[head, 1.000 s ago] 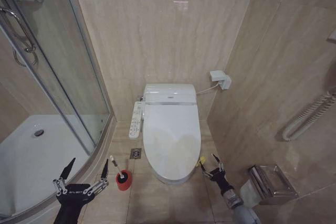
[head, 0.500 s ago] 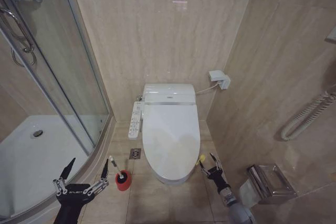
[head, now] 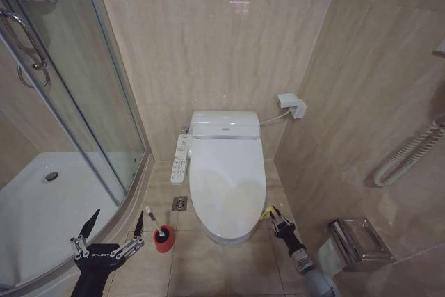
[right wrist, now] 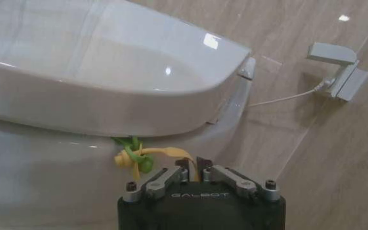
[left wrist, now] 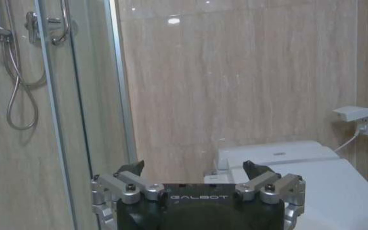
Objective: Open the toilet lid, clean the toilet bowl with a toilet brush, close the toilet lid, and flush.
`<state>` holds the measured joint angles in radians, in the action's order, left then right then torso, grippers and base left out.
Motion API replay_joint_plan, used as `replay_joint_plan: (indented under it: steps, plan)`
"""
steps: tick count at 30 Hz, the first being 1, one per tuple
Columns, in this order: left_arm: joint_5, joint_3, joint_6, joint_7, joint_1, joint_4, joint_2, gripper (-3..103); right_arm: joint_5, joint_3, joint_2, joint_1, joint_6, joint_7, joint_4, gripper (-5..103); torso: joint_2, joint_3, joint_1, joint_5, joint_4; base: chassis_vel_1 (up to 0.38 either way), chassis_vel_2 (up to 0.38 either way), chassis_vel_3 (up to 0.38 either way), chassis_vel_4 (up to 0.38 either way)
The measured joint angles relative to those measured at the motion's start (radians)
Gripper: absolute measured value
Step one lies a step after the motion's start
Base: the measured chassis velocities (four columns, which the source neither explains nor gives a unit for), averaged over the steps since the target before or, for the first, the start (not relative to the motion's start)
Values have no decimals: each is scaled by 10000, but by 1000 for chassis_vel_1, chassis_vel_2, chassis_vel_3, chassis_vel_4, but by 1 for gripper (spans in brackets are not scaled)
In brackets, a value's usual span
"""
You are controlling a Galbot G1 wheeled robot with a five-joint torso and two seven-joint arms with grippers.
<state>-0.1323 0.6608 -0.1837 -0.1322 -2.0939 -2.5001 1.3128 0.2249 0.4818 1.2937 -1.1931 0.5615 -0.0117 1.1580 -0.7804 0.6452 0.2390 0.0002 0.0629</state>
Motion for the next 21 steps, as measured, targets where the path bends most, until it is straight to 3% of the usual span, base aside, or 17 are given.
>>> replay_joint_plan:
  steps: [5, 6, 21]
  plan:
    - [0, 0, 0, 0, 0, 0, 0, 100, 0, -1, 11, -35, 3, 0, 26, 15, 0, 0, 0, -1, 0, 0, 0, 0, 0]
    - [0, 0, 0, 0, 0, 0, 0, 100, -3, -1, 12, -51, 4, 0, 41, 1, 0, 0, 0, -1, 0, 0, 0, 0, 0]
    - [0, 0, -1, 0, -1, 0, 0, 100, -1013, 4, 7, -271, -485, 482, 1126, 0, 0, 0, 0, 2, -2, 0, 0, 0, 0]
